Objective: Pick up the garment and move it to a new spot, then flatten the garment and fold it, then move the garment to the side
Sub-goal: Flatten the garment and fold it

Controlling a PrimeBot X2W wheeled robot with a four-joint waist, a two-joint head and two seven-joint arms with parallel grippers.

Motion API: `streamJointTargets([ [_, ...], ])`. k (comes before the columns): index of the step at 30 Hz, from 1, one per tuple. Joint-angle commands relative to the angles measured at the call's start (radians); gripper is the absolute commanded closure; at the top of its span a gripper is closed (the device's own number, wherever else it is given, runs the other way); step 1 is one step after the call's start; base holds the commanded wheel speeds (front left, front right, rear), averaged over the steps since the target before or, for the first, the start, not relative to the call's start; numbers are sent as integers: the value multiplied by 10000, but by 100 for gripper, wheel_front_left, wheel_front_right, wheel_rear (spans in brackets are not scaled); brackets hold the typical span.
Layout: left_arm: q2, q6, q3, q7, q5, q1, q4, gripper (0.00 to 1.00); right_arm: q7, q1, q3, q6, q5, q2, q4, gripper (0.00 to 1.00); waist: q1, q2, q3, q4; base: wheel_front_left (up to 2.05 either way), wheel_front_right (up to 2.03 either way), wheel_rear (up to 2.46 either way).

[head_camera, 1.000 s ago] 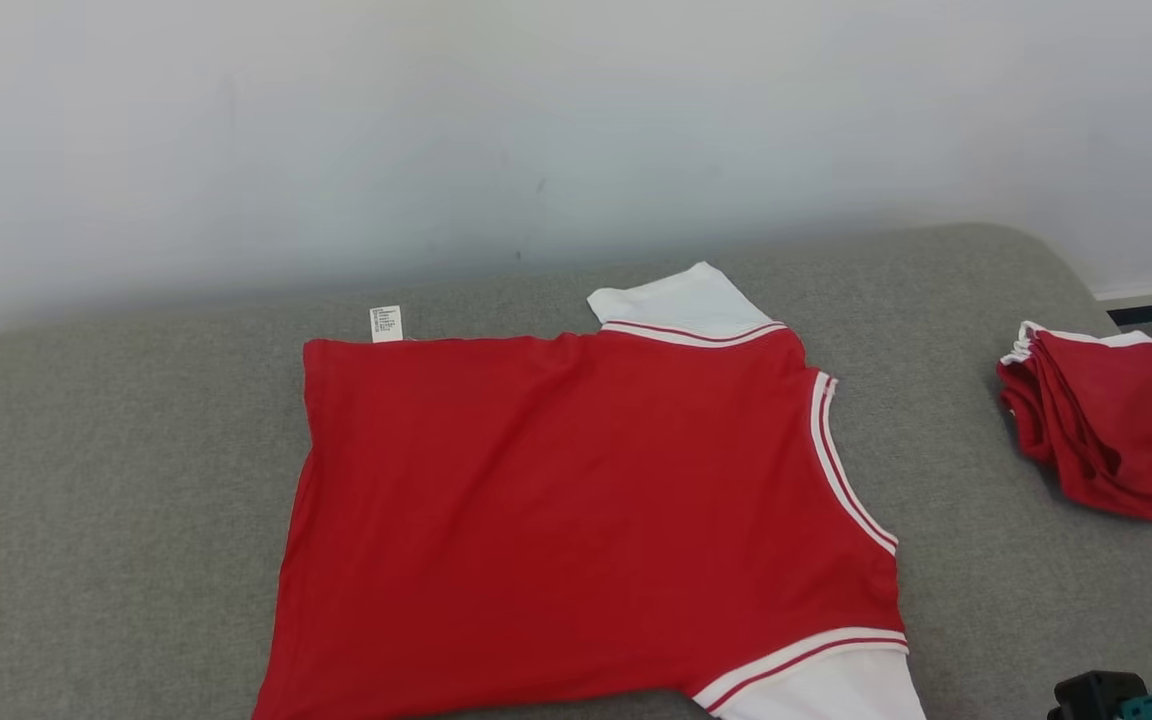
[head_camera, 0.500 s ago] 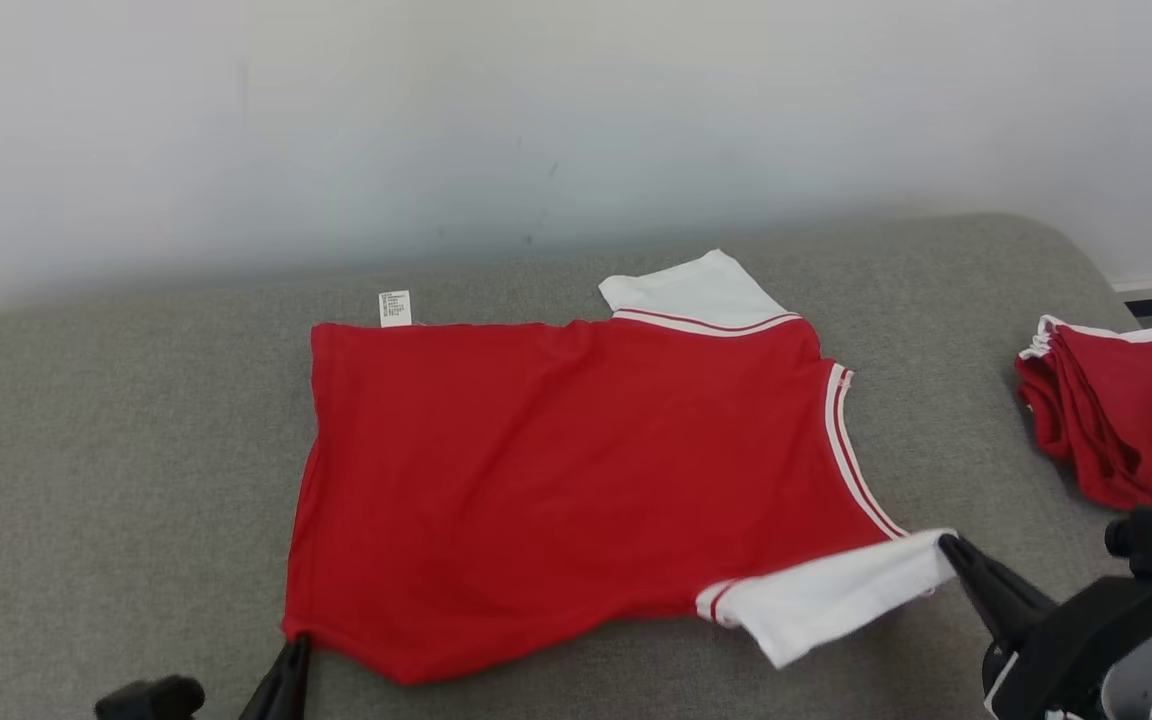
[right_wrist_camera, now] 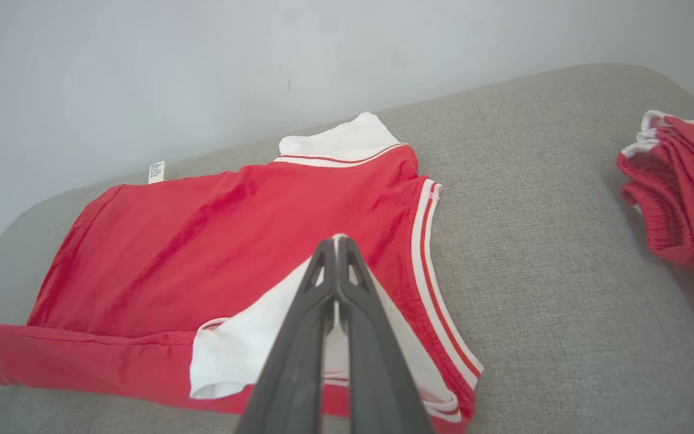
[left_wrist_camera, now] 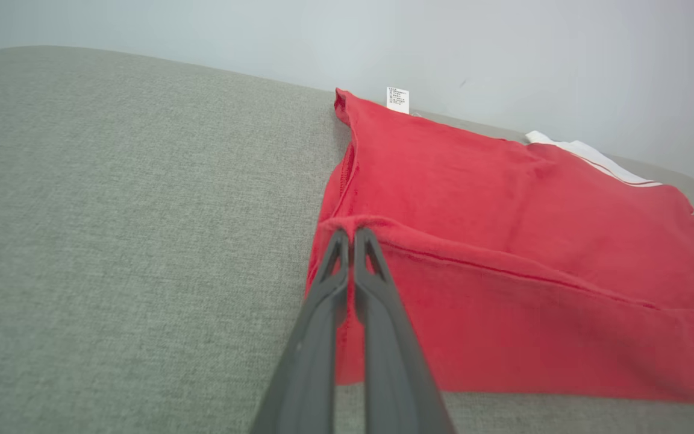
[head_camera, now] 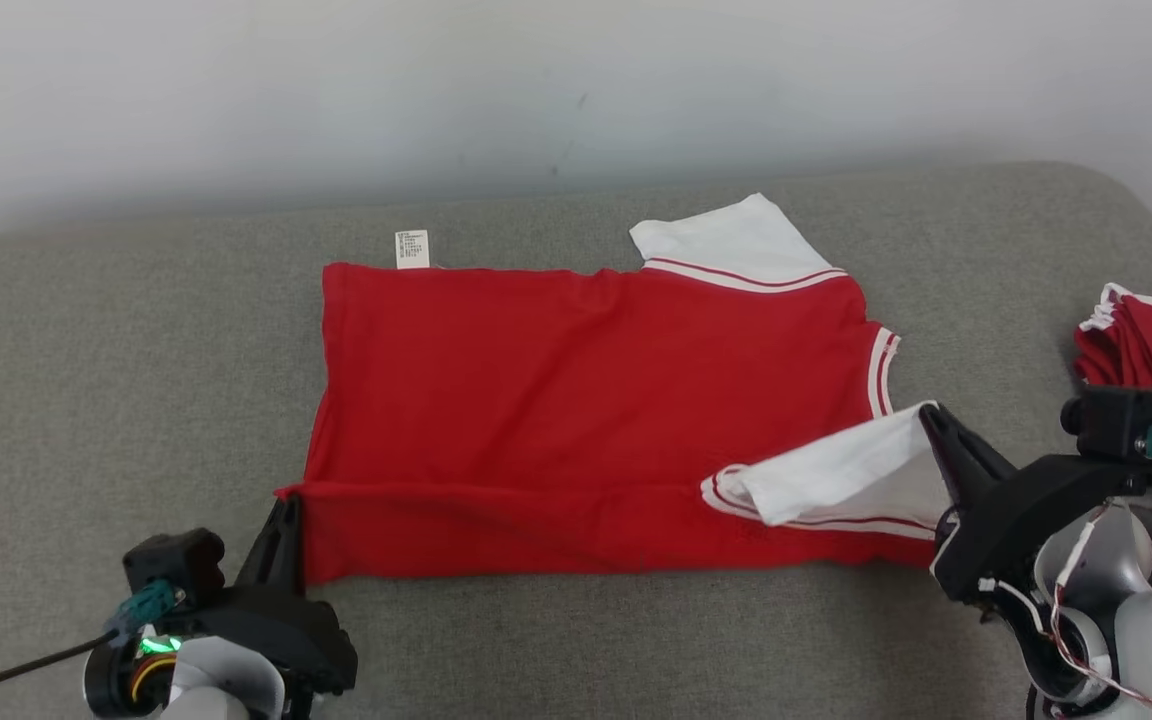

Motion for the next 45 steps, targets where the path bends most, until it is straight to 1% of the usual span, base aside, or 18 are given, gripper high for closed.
streamJointTargets([
  [1, -55, 6, -49, -85, 155, -269, 170, 100, -199, -275, 18, -23, -137, 40, 181, 100, -2, -1, 283, 96, 0, 0, 0],
  [7, -235, -138, -178, -366, 237, -894, 839, 100, -1037, -1146, 93, -23, -421, 110, 893, 100, -2, -1, 650, 167, 0, 0, 0],
  [12, -310, -294, -292, -544, 311, -1202, 1288, 100, -1498, -1599, 113, -23, -704, 36, 1322, 100, -2, -1, 848, 247, 0, 0, 0],
  [16, -344, -286, -330, -693, 344, -1398, 1564, 100, -1802, -1901, 64, -23, -811, 22, 1657, 100, -2, -1, 947, 315, 0, 0, 0],
  [25, -404, -312, -305, -974, 329, -1624, 1990, 100, -2279, -2304, -44, -23, -966, 108, 2114, 100, -2, -1, 978, 356, 0, 0, 0],
  [32, -431, -497, -602, -1068, 577, -1983, 2439, 100, -2497, -2372, -86, -23, -1296, 142, 2727, 100, -2, -1, 926, 341, 0, 0, 0],
  [38, -451, -551, -728, -1146, 686, -2276, 2773, 100, -2521, -2367, -131, -23, -1441, 148, 3124, 100, -2, -1, 865, 282, 0, 0, 0],
  [39, -441, -565, -736, -1171, 704, -2302, 2817, 71, -2547, -2389, -142, -23, -1457, 163, 3160, 62, -2, -1, 856, 271, 0, 0, 0],
  [40, -434, -581, -740, -1169, 714, -2335, 2862, 13, -2551, -2410, -255, -23, -1399, 197, 3228, 0, -2, -1, 844, 260, 0, 0, 0],
  [41, -428, -559, -717, -1238, 741, -2368, 2872, 0, -2594, -2425, -258, -23, -1376, 216, 3223, 0, -2, -1, 831, 257, 0, 0, 0],
  [45, -303, -313, -601, -1421, 832, -2078, 2925, 0, -2949, -2473, -428, -23, -1187, 296, 3106, 0, -2, -1, 679, 239, 0, 0, 0],
])
